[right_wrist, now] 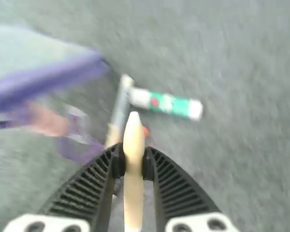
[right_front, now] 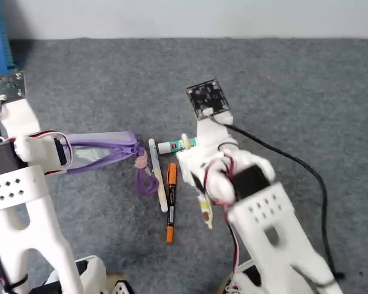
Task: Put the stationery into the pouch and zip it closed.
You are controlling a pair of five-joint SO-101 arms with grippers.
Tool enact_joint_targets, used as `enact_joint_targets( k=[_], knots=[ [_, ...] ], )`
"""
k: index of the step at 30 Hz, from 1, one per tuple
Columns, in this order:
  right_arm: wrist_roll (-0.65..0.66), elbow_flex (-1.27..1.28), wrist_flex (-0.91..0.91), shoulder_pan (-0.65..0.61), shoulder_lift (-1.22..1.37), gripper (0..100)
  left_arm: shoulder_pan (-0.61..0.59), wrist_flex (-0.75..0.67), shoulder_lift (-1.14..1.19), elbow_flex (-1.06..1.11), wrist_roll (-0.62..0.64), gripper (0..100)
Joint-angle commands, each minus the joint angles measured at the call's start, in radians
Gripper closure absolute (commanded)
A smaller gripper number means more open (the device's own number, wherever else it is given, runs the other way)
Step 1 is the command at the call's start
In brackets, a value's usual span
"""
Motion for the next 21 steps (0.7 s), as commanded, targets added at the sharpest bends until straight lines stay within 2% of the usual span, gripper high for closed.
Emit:
enact_joint_targets(
  k=[1, 10, 18, 21],
  knots=[
    [-0.034, -0.011, -0.028, -0.073, -0.153, 99.1, 0.000, -0.023, -0.008, -0.002, -0.008, 99],
    [-0.035, -0.008, -0.297, -0.222, -0.338, 99.1, 0.000, -0.023, -0.008, 0.007, -0.008, 99],
    [-0.034, -0.002, -0.564, -0.274, -0.344, 99.1, 0.000, -0.023, -0.008, 0.007, -0.008, 99],
    [-0.031, 0.071, -0.736, -0.275, -0.348, 99.1, 0.000, -0.023, -0.008, 0.007, -0.008, 99]
  ],
)
